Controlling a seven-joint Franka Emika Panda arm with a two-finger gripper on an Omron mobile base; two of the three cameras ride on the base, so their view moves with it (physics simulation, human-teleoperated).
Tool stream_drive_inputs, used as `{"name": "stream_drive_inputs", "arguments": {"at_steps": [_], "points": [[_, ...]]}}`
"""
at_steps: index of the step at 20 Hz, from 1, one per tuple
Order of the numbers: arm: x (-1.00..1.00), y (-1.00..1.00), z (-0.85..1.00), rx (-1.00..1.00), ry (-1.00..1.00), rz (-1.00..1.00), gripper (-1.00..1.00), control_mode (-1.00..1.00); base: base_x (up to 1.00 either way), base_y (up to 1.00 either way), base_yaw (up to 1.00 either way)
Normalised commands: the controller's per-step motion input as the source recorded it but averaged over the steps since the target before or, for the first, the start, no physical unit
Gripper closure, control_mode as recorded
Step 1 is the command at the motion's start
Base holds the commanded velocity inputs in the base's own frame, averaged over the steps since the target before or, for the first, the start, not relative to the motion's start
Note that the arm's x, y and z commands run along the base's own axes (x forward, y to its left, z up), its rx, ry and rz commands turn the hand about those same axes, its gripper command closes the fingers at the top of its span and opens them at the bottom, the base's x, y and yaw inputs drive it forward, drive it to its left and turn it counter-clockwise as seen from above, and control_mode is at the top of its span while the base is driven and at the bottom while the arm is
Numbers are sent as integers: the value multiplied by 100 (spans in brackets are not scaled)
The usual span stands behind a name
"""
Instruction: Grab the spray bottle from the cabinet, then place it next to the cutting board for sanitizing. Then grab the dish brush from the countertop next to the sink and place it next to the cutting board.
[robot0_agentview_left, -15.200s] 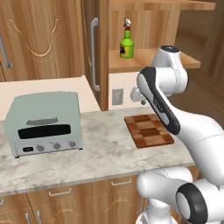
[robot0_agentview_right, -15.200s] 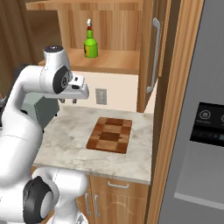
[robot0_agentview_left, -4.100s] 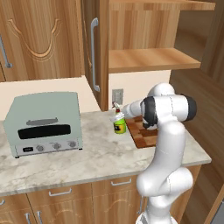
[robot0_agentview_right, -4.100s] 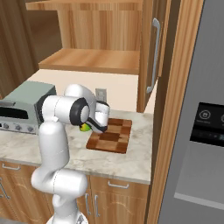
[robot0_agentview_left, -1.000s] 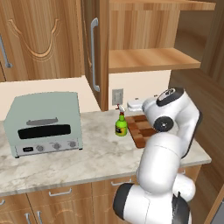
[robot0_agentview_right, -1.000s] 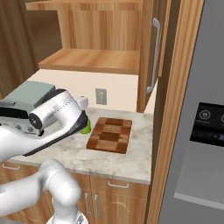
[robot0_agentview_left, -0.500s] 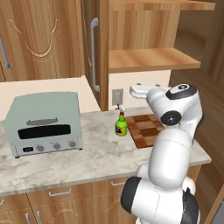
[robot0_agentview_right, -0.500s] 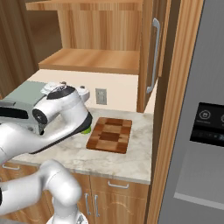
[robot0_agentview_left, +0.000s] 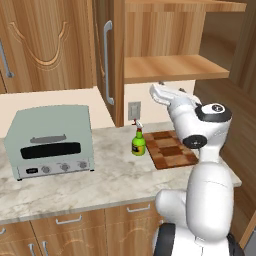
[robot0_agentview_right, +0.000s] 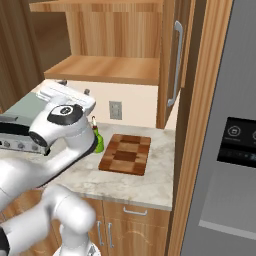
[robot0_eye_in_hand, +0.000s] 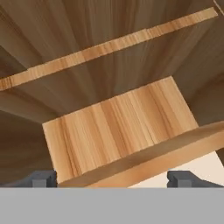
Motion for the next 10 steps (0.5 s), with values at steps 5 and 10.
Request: {"name": "stream_drive_inputs", "arguments": {"at_steps": [5, 10], "points": [[-91, 40, 100, 20, -21, -8, -100, -100, 0, 0, 0], [-38, 5, 100, -3, -9, -9, -100, -100, 0, 0, 0]]}}
